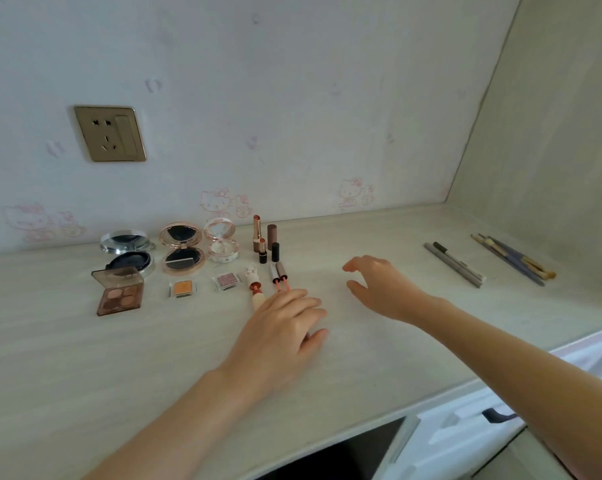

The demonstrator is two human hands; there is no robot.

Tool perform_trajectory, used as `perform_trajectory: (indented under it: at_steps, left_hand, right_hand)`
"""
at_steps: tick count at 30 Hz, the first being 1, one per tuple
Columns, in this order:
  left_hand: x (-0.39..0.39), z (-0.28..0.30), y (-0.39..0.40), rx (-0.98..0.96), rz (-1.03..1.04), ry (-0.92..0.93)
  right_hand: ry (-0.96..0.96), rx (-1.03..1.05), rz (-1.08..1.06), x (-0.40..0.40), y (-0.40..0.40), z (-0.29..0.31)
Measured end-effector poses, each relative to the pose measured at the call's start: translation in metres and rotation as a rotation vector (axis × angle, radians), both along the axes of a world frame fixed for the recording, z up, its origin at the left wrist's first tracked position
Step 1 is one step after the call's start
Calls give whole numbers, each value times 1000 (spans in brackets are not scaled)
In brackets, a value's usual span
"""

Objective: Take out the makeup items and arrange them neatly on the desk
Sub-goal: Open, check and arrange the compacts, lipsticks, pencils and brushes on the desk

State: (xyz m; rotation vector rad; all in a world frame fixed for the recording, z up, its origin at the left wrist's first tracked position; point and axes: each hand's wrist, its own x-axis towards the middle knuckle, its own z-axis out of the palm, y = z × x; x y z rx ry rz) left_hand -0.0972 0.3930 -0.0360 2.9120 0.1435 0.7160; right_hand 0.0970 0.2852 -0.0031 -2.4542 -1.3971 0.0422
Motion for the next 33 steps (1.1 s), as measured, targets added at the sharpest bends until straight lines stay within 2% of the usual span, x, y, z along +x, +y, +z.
perform_trajectory:
  at_steps: [5, 12, 18, 25, 33]
  left_hand:
    - [38, 19, -9, 55, -76, 22]
    - [109, 21, -25, -36, -105, 178]
    - [164, 17, -43, -89, -104, 214]
    - [213, 6, -57, -198, -109, 178]
    - [266, 6, -68, -277, -93, 182]
  right_hand:
    - [8, -26, -84, 14, -50, -5]
    - [10, -34, -182, 44, -110, -8]
    - [-3, -31, -249, 71, -142, -6]
    - [-26, -7, -306, 106, -148, -8]
    - [-140, 0, -363, 134, -136, 1]
